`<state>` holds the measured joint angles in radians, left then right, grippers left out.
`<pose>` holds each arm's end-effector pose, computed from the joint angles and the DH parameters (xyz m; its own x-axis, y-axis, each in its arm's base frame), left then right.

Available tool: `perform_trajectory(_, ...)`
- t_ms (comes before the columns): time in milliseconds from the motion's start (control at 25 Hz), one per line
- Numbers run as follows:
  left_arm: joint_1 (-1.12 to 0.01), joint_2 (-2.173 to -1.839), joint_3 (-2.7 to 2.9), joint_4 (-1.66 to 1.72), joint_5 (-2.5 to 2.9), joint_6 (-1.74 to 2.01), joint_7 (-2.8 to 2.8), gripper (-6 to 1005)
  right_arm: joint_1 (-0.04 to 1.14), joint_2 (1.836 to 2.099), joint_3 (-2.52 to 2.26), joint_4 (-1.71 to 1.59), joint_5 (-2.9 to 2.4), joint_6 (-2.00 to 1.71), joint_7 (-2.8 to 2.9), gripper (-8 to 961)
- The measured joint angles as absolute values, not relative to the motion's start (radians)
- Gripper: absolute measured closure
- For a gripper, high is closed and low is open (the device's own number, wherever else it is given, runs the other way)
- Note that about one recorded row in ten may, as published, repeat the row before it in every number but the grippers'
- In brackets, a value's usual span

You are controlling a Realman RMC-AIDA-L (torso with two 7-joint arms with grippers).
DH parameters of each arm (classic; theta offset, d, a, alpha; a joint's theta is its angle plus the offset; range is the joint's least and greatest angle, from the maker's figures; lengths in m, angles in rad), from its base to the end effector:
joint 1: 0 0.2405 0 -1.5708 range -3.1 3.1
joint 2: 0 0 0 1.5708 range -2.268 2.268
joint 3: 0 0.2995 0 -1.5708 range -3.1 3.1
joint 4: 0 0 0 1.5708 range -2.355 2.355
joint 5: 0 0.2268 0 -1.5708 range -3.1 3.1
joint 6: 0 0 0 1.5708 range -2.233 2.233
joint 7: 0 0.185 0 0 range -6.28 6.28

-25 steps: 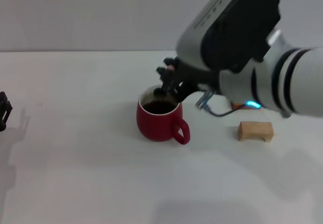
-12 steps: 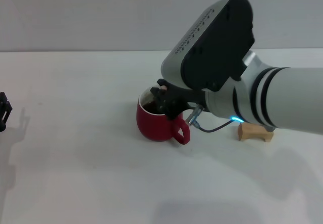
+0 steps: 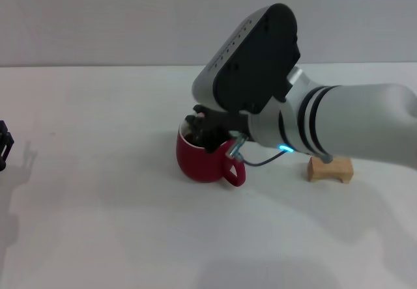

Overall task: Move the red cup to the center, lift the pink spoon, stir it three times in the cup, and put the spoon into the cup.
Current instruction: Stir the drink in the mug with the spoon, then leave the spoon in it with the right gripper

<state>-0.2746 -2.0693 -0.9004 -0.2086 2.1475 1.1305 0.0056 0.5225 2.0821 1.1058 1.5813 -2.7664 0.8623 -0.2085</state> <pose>-0.4409 0.3390 -0.0233 0.7439 0.0554 0.6660 0.6561 0.1293 -0.7435 0.0926 0.3862 -0.1446 0.9727 -0.2199 -0.0747 -0.2224 -0.7893 -0.5723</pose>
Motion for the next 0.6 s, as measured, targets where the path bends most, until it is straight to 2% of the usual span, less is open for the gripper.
perform_trajectory(600, -0.28, -2.069, -0.9, -0.206, 2.148, 1.105, 0.007, 191, 0.471, 2.077, 1.168, 1.611, -2.809, 0.889, -0.22, 820)
